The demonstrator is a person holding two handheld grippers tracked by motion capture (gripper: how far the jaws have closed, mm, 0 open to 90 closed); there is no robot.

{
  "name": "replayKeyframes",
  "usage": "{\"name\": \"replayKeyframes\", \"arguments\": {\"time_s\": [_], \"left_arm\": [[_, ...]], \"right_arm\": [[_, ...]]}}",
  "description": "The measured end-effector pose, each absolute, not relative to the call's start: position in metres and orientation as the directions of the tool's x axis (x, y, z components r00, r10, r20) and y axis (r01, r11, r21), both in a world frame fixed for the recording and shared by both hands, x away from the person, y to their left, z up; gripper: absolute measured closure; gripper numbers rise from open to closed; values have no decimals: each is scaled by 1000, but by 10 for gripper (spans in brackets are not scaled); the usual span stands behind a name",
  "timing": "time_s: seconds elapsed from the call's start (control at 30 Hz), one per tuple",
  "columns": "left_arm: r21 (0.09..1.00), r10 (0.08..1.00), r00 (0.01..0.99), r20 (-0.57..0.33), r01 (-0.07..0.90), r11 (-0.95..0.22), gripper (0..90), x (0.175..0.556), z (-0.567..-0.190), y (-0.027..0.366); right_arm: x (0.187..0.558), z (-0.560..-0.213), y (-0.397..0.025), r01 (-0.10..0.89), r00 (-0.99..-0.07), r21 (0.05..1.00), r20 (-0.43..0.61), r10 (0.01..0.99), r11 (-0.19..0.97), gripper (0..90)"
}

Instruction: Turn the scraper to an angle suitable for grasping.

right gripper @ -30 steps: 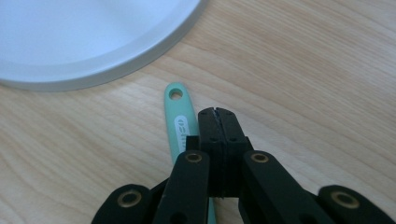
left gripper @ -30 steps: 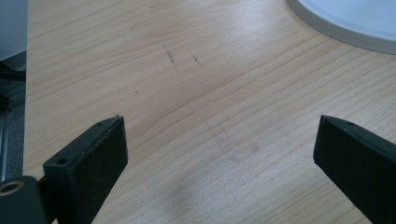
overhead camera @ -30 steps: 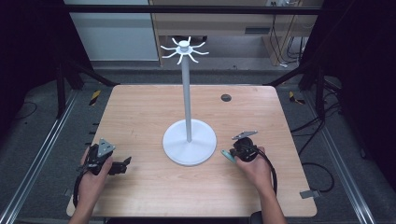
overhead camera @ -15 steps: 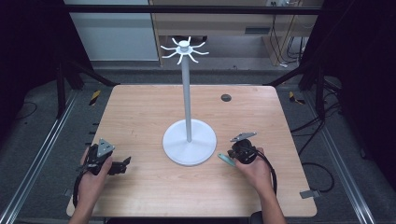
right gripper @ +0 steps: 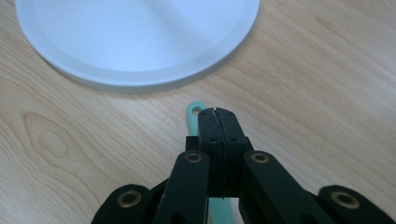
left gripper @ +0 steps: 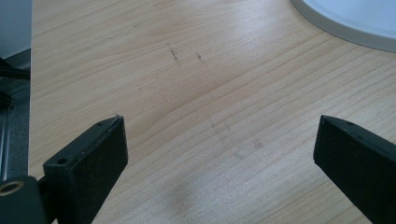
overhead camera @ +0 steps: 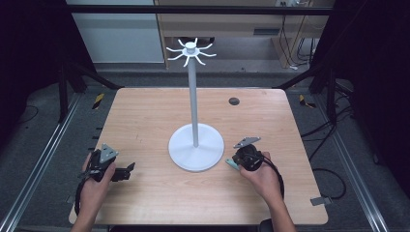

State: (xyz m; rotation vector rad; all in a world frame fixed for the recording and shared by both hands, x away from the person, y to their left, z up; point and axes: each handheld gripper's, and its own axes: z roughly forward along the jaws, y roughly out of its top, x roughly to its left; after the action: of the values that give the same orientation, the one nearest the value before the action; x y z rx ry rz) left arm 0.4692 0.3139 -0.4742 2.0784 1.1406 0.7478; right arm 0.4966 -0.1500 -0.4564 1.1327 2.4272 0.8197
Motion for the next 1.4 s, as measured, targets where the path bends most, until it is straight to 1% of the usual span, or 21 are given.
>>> {"name": "replayKeyframes", "arguments": {"time_s": [0.2, 0.23, 0.47, 0.97, 1.3, 1.4], "left_arm": [[758, 873, 458, 169, 505, -412, 27, 469, -474, 314], [759, 874, 457, 167, 507, -410, 27, 469, -474, 314], [758, 872, 460, 168, 505, -413, 27, 469, -474, 314], [757, 869, 466, 166, 505, -415, 29, 468, -474, 313], [758, 870, 465, 165, 504, -413, 29, 468, -474, 313], [758, 870, 465, 165, 505, -413, 29, 468, -474, 313]], "right_arm": [[500, -445, -144, 575, -642, 604, -84, 762, 551, 900], [500, -442, -143, 569, -654, 588, -100, 750, 574, 900], [503, -436, -140, 581, -671, 543, -101, 734, 606, 900], [507, -440, -137, 593, -698, 472, -104, 709, 653, 893], [509, -443, -137, 602, -698, 460, -92, 710, 653, 880], [510, -443, -135, 603, -701, 457, -88, 708, 654, 858]]}}
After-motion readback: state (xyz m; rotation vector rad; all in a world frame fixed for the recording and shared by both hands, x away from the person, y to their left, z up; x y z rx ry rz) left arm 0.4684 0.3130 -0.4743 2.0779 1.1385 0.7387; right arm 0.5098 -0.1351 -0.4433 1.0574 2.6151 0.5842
